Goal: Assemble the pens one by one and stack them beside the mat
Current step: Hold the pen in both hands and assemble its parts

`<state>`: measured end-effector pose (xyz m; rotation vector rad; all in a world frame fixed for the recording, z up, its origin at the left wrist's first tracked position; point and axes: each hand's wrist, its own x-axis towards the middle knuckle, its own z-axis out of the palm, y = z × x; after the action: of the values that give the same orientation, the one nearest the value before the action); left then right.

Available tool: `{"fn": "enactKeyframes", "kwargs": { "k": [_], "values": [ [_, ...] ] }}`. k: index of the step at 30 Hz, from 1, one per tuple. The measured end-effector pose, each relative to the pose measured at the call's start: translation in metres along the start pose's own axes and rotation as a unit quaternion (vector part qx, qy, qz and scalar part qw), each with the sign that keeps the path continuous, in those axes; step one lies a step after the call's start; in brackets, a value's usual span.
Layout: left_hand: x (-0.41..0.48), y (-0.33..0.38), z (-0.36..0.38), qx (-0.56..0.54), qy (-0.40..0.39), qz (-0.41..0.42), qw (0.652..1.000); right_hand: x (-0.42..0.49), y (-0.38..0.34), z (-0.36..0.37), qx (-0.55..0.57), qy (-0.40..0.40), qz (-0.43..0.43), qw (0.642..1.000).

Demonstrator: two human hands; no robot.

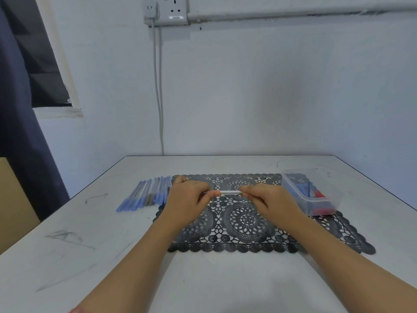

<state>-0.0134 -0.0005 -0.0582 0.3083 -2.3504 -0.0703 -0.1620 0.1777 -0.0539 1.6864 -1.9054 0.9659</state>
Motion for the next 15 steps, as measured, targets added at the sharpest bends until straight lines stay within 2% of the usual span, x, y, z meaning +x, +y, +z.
{"fn": "enactKeyframes", "kwargs": {
  "k": [6,11,15],
  "values": [
    [0.000,0.001,0.000,-0.021,0.010,-0.022,0.999,0.003,-0.009,-0.004,-0.035,-0.052,0.118,0.991],
    [0.000,-0.002,-0.003,-0.025,0.020,-0.044,0.998,0.001,-0.005,-0.005,0.056,0.004,0.158,0.986],
    [0.001,-0.004,-0.004,-0.023,0.017,-0.065,0.997,0.004,0.000,-0.006,0.020,-0.005,0.181,0.983]
  ]
}}
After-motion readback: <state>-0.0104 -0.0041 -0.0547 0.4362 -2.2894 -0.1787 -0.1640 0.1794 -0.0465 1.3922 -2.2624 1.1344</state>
